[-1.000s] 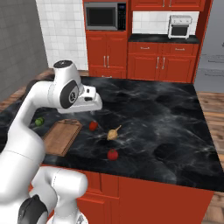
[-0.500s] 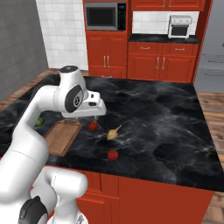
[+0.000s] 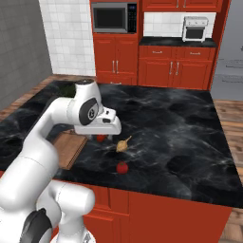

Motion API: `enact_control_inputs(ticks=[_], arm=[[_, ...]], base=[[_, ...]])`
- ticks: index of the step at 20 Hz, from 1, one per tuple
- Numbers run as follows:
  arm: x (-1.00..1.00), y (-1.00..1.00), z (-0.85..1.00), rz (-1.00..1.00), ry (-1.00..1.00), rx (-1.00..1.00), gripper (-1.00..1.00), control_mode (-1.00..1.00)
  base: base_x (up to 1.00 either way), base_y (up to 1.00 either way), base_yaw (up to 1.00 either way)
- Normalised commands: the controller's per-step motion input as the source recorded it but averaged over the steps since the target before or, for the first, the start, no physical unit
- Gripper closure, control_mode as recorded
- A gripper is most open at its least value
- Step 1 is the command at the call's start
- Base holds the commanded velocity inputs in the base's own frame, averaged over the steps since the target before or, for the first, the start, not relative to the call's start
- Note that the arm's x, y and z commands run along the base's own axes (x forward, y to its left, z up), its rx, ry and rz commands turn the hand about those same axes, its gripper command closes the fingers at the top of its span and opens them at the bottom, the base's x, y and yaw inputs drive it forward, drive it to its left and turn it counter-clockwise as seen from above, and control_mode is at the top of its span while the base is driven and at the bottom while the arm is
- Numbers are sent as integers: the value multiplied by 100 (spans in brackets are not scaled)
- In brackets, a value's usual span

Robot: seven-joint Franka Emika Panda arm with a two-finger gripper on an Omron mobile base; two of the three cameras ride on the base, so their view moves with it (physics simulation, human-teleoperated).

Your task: Place the avocado, onion, tomato, and bell pepper on the cutting board.

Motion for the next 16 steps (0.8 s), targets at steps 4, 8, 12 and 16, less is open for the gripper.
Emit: enact_control_inputs(ticks=[4,8,12,16], arm=[[0,-24,-21,-3,7,10,-100,-100],[6,0,-4,0,0,1,-100,-100],[14,-7,-8,0,0,0,-100,-100],[3,-24,-11,0,0,0,-100,-100]], base=[[0,0,0],[0,0,0],[0,0,0],[0,0,0]])
